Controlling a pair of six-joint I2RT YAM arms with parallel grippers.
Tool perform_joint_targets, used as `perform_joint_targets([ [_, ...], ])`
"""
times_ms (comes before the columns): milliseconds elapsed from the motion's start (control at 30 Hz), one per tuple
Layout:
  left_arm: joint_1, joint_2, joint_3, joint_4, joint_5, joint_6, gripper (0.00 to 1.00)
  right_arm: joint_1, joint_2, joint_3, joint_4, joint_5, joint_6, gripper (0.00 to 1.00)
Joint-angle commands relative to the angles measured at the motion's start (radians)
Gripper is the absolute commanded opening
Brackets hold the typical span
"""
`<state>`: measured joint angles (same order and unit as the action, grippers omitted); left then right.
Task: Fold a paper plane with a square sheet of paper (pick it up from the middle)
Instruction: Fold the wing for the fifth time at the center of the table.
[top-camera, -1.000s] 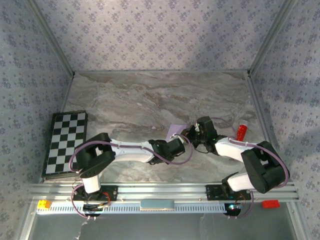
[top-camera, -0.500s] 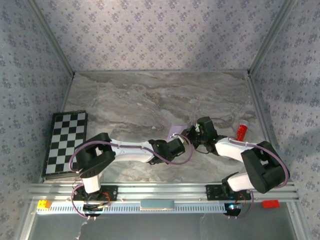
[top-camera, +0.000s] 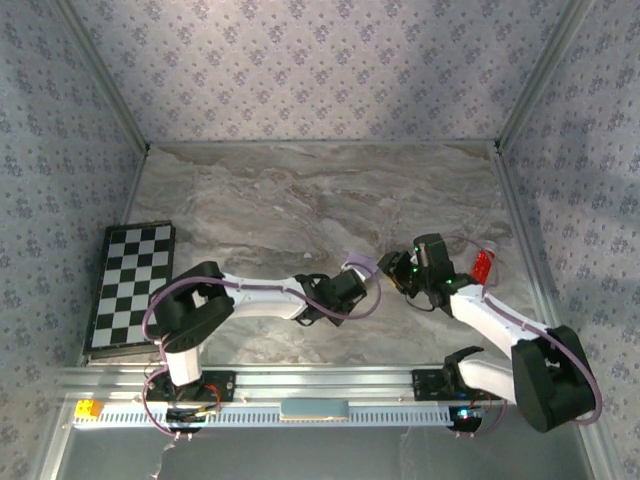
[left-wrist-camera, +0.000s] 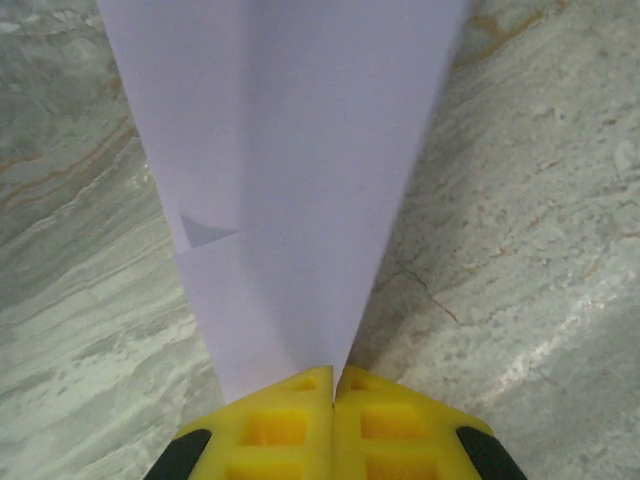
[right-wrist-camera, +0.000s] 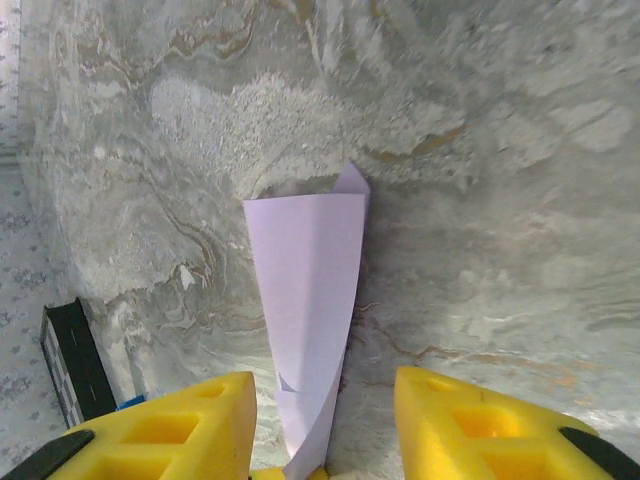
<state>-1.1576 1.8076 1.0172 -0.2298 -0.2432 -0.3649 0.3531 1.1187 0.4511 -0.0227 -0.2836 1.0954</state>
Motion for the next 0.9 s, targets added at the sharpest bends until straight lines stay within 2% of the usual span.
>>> perform_joint_targets([
  [0,0.039,-0.01,-0.028,0.055,0.153,-0.034,0.0,-0.014,-0.042,-0.019,-0.094,0.011,-0.056,0.42],
  [533,0.24,0.026,-0.057,0.208,0.669,-0.109,0.0,0.031,-0.089,-0.054,-0.028,0.023,-0.237,0.35],
  [867,0.318,0.088,-0.094,0.404,0.89,-0.241,0.0,0.051,0.024,-0.034,0.071,-0.166,-0.31,0.32],
])
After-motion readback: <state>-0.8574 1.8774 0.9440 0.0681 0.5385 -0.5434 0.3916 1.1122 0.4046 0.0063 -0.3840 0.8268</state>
